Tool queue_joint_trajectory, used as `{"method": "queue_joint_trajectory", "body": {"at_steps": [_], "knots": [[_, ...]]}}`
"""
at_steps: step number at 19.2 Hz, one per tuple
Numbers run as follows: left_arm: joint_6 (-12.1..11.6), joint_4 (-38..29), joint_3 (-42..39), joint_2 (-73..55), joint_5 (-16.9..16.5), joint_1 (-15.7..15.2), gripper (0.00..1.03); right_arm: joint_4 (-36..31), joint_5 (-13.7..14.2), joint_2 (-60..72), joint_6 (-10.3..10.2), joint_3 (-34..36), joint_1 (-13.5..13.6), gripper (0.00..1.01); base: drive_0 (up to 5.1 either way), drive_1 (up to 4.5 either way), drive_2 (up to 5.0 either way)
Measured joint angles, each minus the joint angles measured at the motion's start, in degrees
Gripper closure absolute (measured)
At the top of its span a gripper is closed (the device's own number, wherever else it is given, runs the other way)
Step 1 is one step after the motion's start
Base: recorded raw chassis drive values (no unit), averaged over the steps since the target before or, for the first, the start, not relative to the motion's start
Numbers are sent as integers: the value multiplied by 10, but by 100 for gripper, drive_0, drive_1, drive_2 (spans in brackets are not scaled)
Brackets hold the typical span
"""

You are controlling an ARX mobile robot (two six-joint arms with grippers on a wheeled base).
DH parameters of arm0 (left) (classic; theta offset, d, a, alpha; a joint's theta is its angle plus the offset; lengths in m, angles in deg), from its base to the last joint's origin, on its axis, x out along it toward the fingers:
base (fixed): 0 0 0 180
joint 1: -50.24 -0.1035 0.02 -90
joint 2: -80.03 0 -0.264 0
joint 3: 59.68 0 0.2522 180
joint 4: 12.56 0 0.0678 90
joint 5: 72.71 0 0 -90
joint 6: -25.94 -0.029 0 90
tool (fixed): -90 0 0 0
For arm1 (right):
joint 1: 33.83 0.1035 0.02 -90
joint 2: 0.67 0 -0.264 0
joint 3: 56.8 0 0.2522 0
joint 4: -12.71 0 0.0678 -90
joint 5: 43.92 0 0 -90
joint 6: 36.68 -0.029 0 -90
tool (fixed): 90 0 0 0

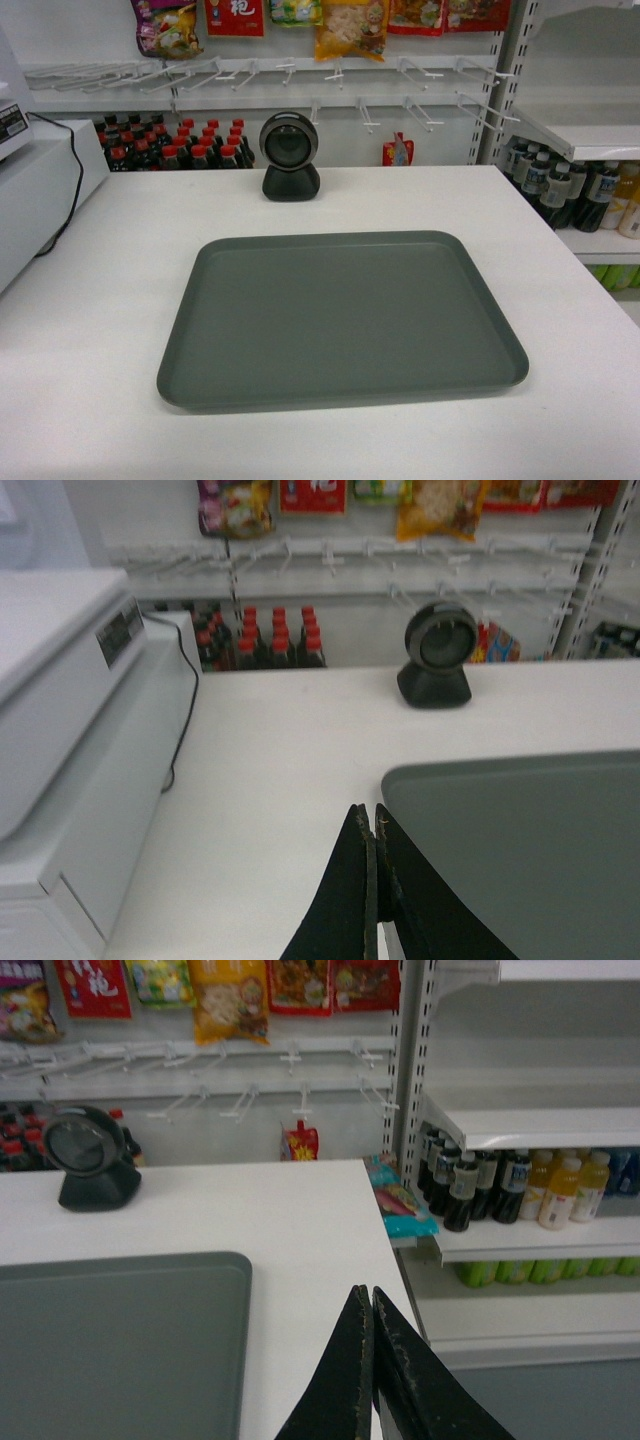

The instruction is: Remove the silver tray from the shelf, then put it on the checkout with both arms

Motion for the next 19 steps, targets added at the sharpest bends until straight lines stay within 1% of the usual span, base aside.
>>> {"method": "queue_joint_trajectory", "body": {"at_steps": [1,2,3,4,6,8,11,13,15,19], "knots": [[0,4,-8,40,-5,-6,102,10,-3,-39,0,11,-3,98,0,0,0],[0,16,-17,76,-10,-12,102,28,-31,-73,1,26,-20,98,0,0,0],[0,65,-50,130,-33,-31,102,90,-39,-144,1,55,-42,98,0,0,0],[0,97,-64,187,-58,-62,102,171,-43,-238,1,57,-40,98,0,0,0],[0,141,-76,245,-61,-63,102,216,-43,-308,1,70,-40,98,0,0,0],[0,198,-88,311,-62,-62,102,275,-43,-372,1,89,-40,98,0,0,0],[0,245,-94,370,-62,-62,102,319,-43,-432,1,93,-40,98,0,0,0],[0,293,-96,420,-62,-62,102,372,-43,-485,1,97,-40,98,0,0,0],[0,327,-96,458,-62,-62,102,405,-43,-525,1,97,-40,98,0,0,0],[0,383,-96,518,-62,-62,102,464,-43,-588,1,97,-40,98,0,0,0]]}}
